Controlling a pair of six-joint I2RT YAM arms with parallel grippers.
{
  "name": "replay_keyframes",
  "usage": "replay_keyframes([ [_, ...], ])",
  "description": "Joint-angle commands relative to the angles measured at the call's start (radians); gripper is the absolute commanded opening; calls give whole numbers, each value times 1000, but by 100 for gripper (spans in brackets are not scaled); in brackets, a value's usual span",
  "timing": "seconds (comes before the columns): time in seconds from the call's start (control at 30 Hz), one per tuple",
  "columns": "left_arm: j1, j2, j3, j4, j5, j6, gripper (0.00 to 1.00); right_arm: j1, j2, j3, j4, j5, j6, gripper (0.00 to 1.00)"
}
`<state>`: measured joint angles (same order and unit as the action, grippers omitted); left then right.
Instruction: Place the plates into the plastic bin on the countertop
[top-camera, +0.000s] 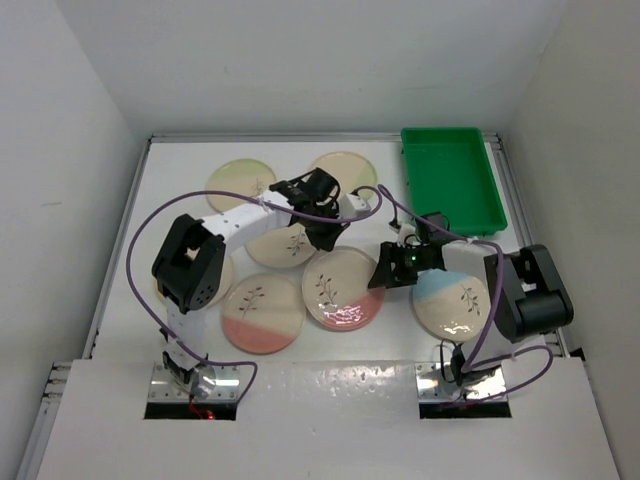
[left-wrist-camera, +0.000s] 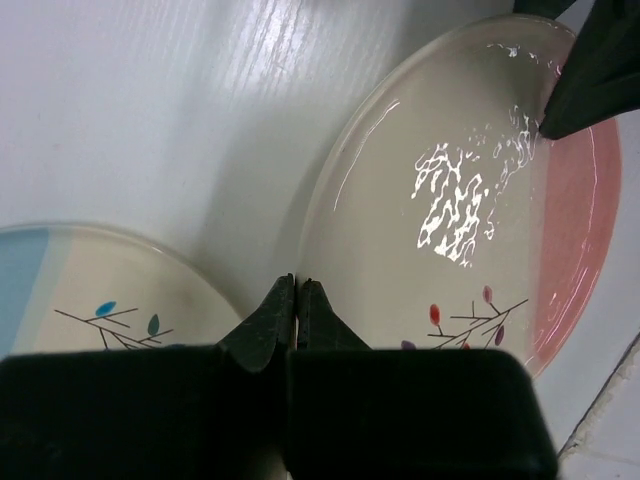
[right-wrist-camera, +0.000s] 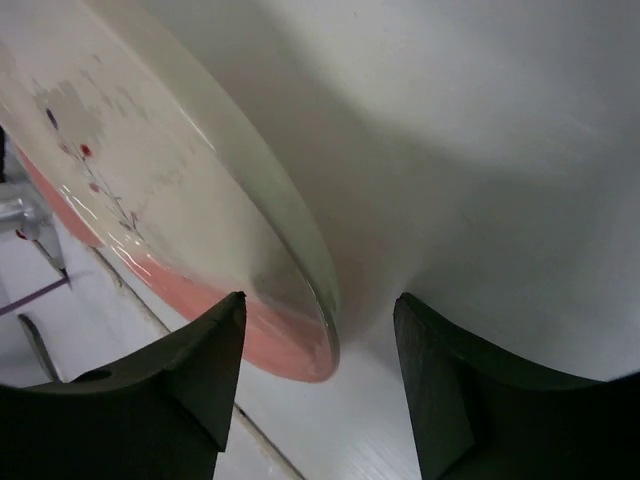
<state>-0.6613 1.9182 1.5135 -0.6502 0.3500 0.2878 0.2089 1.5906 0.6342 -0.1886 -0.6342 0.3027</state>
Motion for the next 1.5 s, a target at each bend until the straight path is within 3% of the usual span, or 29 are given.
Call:
replay_keyframes([
  [0.0, 14, -30, 4, 64, 29, 13, 0, -3, 31, -16, 167, -94, 74, 59],
  [0.07, 23, -21, -9, 89, 43, 4, 0, -5, 34, -39, 239, -113, 130, 59],
  [0.17, 42, -10, -30, 115, 43, 4, 0, -12, 57, -48, 296, -150, 162, 43],
  [0.2, 51, 1, -30, 115, 53, 4, 0, -19, 72, -44, 307, -166, 168, 31],
  [0.27, 62, 10, -30, 124, 53, 4, 0, -26, 94, -30, 310, -203, 182, 16],
  [0.3, 71, 10, -20, 133, 53, 4, 0, -38, 98, -21, 305, -219, 187, 3],
  [0.33, 71, 10, -19, 133, 63, 4, 0, -48, 97, -19, 305, -228, 191, 0],
  [0.5, 94, 10, 89, 75, 63, -15, 0, -89, 4, 2, 258, -258, 208, 0],
  [0.53, 118, 21, 131, 46, 63, -15, 7, -92, -30, 30, 215, -265, 207, 0],
  [0.57, 130, 21, 175, 15, 82, -15, 28, -98, -67, 56, 201, -268, 211, 0],
  [0.6, 146, 31, 270, -41, 95, -15, 37, -112, -86, 76, 193, -278, 220, 0],
  [0.7, 225, 42, 426, -91, 139, -30, 60, -152, -152, 172, 143, -280, 271, 0],
  [0.77, 303, 42, 476, -91, 155, -48, 66, -201, -170, 237, 181, -260, 350, 0],
  [0.8, 331, 42, 519, -91, 167, -59, 68, -204, -172, 249, 269, -248, 481, 0],
  [0.87, 405, 42, 548, -91, 144, -68, 68, -290, -144, 268, 399, -191, 600, 0],
  [0.93, 449, 51, 570, -82, 101, -98, 68, -322, -109, 266, 582, -135, 854, 0],
  [0.97, 488, 62, 570, -81, 80, -119, 68, -357, -87, 265, 736, -71, 903, 0],
  [1.03, 522, 71, 553, -81, 55, -119, 65, -381, -55, 256, 811, 43, 1051, 0],
  [1.27, 612, 44, 365, -81, 44, -85, 64, -384, -3, 184, 913, 595, 1147, 0],
  [1.47, 621, 25, 177, -81, 33, -59, 63, -399, 127, 245, 930, 673, 1193, 0],
])
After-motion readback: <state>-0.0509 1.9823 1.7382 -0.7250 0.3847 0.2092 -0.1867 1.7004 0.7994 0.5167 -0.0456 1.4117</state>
